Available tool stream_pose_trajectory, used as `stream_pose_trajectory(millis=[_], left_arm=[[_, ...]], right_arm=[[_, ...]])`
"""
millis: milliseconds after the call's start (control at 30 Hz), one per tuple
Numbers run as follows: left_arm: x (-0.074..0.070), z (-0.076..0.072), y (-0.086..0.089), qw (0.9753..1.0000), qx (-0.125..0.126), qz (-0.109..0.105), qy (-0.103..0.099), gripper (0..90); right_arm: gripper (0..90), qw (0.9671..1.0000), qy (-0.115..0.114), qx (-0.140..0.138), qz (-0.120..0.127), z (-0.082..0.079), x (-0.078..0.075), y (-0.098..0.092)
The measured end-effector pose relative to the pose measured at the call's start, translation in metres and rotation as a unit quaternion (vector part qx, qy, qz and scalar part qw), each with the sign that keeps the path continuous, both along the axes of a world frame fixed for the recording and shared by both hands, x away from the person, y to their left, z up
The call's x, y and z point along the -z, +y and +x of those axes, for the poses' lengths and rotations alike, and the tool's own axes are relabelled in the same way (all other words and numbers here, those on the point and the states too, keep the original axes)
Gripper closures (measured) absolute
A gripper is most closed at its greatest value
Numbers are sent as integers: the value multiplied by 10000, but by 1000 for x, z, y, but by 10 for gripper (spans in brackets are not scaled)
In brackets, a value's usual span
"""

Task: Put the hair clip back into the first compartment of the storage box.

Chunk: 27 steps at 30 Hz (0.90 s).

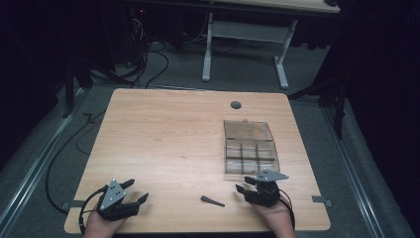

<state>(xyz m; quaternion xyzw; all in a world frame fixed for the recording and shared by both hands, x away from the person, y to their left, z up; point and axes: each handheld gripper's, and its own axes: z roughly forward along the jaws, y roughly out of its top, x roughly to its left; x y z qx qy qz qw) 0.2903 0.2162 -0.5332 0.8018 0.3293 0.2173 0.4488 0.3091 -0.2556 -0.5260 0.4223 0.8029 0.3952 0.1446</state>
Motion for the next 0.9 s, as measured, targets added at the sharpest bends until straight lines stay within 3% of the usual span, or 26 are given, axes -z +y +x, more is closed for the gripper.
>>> stream_pose_trajectory(millis=[167, 400, 567, 900], left_arm=[[0, 0, -1, 10000, -5, -1, -34, 306], [0, 0, -1, 10000, -23, 36, -36, 302], [0, 0, -2, 10000, -10, 55, 4, 300], [0, 1, -1, 10000, 21, 36, 34, 300]], right_arm=[[510, 9999, -52, 26, -116, -1, 1, 2], [534, 10000, -21, 43, 67, 0, 1, -1], [569, 10000, -1, 85, 42, 0, 1, -1], [618, 9997, 81, -208, 57, -2, -4, 10]])
